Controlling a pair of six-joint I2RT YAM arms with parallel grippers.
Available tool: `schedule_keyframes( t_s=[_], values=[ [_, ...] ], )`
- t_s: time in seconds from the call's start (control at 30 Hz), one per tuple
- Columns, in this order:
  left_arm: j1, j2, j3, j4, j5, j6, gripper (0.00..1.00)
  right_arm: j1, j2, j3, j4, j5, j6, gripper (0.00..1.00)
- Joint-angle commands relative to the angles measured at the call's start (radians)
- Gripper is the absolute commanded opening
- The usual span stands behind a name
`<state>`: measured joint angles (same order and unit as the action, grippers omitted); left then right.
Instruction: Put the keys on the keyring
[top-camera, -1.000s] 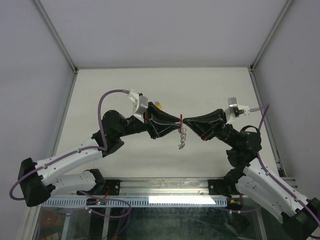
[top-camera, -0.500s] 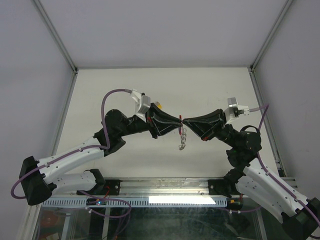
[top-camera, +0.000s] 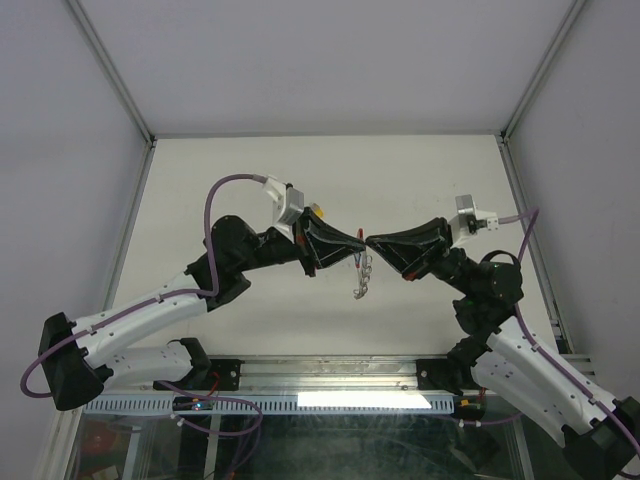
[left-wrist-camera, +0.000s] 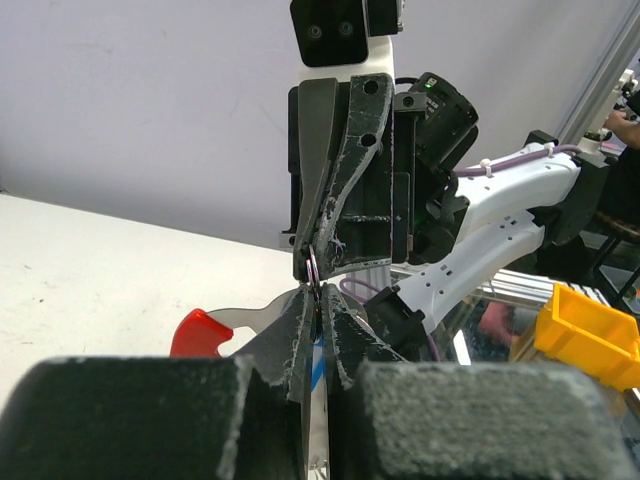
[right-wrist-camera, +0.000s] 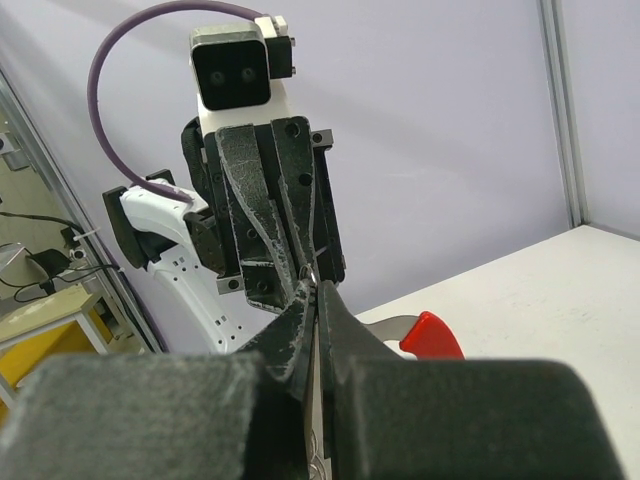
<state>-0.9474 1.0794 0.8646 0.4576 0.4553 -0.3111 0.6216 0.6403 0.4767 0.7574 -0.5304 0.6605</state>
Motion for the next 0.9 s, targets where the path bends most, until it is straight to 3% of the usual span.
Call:
schedule_keyframes(
  t_s=[0.0,0.17,0.3,0.43,0.7,0.87],
  values=[
    [0.004,0.000,0.077,-0.017,0.010,0.017,0.00,0.000,-0.013,0.031,0.012,-0.022,-0.020,0.00],
    [0.004,-0.007,0.116,-0.134,0.004,0.082,0.00,0.000,-0.033,0.052,-0.050,-0.024,-0.061,0.01],
    [0.004,-0.016,0.154,-0.256,-0.004,0.161,0.00,0.000,-0.072,0.091,-0.174,-0.020,-0.136,0.20],
    [0.004,-0.021,0.200,-0.369,-0.004,0.236,0.00,0.000,-0.098,0.168,-0.355,-0.041,-0.263,0.32],
    [0.004,-0.007,0.342,-0.695,-0.028,0.430,0.00,0.000,-0.055,0.388,-0.842,-0.078,-0.524,0.38],
    [0.004,0.035,0.460,-0.906,-0.051,0.535,0.00,0.000,0.002,0.491,-1.040,-0.123,-0.645,0.42]
  ],
)
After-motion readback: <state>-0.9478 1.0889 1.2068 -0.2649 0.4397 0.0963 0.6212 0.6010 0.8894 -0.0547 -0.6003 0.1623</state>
